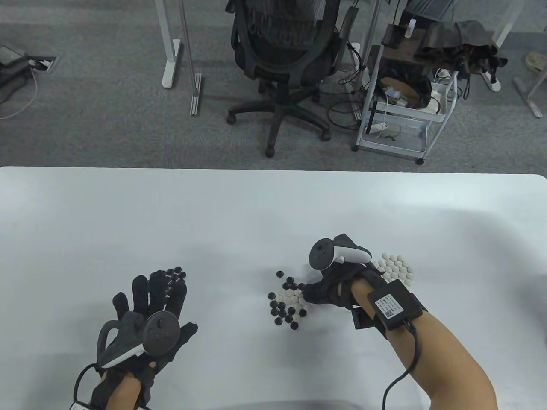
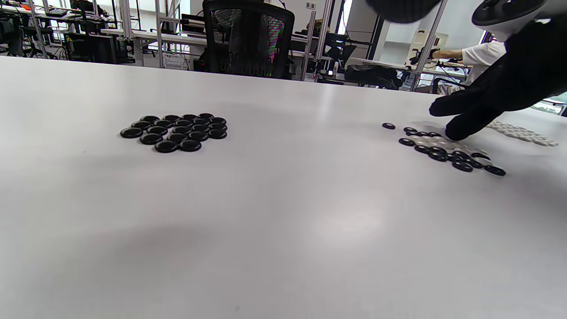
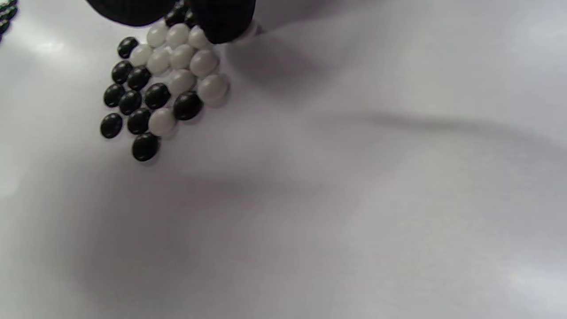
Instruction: Go stone sorting task
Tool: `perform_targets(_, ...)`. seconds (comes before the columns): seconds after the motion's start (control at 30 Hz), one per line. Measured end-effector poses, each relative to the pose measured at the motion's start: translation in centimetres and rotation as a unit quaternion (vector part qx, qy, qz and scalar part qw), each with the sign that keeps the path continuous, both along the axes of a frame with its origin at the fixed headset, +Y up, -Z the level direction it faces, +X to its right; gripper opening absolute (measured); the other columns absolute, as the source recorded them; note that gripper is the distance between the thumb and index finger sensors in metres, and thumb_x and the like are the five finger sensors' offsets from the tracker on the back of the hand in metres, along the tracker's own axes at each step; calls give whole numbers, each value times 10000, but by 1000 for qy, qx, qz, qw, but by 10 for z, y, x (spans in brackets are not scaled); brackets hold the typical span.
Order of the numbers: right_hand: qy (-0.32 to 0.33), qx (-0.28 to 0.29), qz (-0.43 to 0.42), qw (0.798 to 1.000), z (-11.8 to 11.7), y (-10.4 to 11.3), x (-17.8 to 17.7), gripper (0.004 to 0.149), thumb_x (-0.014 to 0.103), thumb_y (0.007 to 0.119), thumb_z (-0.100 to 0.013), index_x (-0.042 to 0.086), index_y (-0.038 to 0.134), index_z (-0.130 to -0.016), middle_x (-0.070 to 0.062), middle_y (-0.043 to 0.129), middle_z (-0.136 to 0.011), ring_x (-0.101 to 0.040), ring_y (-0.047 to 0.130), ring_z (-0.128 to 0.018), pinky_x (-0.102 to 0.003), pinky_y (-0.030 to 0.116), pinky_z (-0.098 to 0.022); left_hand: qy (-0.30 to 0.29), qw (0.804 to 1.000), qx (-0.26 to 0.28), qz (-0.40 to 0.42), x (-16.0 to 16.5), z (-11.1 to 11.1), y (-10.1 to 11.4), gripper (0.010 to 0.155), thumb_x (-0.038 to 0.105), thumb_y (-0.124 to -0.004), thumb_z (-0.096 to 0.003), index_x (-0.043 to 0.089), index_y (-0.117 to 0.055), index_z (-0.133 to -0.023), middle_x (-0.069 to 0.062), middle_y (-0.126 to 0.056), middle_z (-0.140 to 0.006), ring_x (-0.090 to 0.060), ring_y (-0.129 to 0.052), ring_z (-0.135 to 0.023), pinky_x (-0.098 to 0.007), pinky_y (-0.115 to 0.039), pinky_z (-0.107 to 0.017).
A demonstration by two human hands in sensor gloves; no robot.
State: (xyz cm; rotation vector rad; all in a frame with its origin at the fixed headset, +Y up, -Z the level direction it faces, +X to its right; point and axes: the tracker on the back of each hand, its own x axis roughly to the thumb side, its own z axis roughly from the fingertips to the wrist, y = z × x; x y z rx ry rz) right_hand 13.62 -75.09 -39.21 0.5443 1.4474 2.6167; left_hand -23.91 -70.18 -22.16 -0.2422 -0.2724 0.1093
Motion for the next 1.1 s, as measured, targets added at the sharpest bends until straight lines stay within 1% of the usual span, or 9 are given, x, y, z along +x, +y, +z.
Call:
perform_targets(0.1, -30, 8, 17, 999, -9, 3, 19, 614, 511, 518, -547, 255, 533, -1106, -233, -75, -1062, -542, -154, -857, -812, 33, -541, 0, 1000, -3, -3, 1, 0, -1, 774, 522, -490, -634, 110, -148, -1193, -382, 98, -1146, -624, 130, -930, -850, -24, -547)
perform_targets(0.2, -86, 9, 30, 996, -23, 3, 46, 611, 510, 517, -548, 257, 544, -1103, -233, -68, -1065, -542, -155, -857, -812, 30, -541, -1, 1000, -3, -5, 1, 0, -1, 775, 522, -490, -633, 111, -148, -1193, -382, 98, -1146, -626, 129, -930, -850, -24, -546)
perform_targets(0.33, -143, 14, 46, 989, -36, 5, 74, 613, 512, 512, -547, 255, 544, -1103, -234, -69, -1065, -544, -154, -857, -812, 31, -540, 0, 1000, -1, -4, 1, 0, -1, 775, 521, -490, -634, 109, -148, -1194, -383, 98, -1146, -625, 129, -930, -850, -23, -546)
perform_targets(0.53, -191, 20, 58, 980, -42, 5, 100, 614, 514, 508, -548, 250, 545, -1101, -237, -71, -1064, -545, -153, -857, -812, 32, -540, 2, 1000, -2, -3, 0, 0, -1, 775, 521, -491, -634, 109, -149, -1194, -383, 98, -1146, -626, 130, -929, -851, -24, -544)
perform_targets(0.77, -208, 24, 73, 975, -41, 6, 115, 617, 515, 511, -549, 240, 555, -1099, -239, -54, -1071, -549, -143, -860, -812, 43, -542, -1, 1000, -6, -6, 1, 0, -1, 775, 522, -490, -633, 111, -148, -1194, -384, 98, -1146, -626, 129, -930, -851, -24, -545)
perform_targets(0.9, -212, 25, 78, 974, -41, 8, 117, 627, 515, 510, -549, 225, 562, -1102, -242, -52, -1072, -550, -143, -859, -813, 43, -541, -1, 1000, -6, -6, 1, 0, -1, 773, 522, -490, -634, 112, -148, -1193, -381, 97, -1146, -625, 129, -931, -850, -24, -545)
perform_targets(1.0, -202, 35, 62, 977, -39, 15, 109, 629, 513, 512, -549, 221, 562, -1104, -246, -50, -1073, -550, -143, -860, -813, 42, -540, -1, 1000, -6, -6, 1, 0, -1, 774, 521, -490, -634, 111, -147, -1193, -382, 99, -1146, -625, 129, -931, -850, -23, -546)
perform_targets(1.1, -166, 36, 44, 984, -33, 23, 91, 627, 509, 517, -549, 217, 578, -1101, -248, -39, -1079, -552, -136, -866, -813, 43, -542, -1, 1000, -6, -6, 2, -1, -2, 775, 521, -491, -633, 110, -148, -1194, -382, 99, -1146, -626, 129, -931, -851, -24, -545)
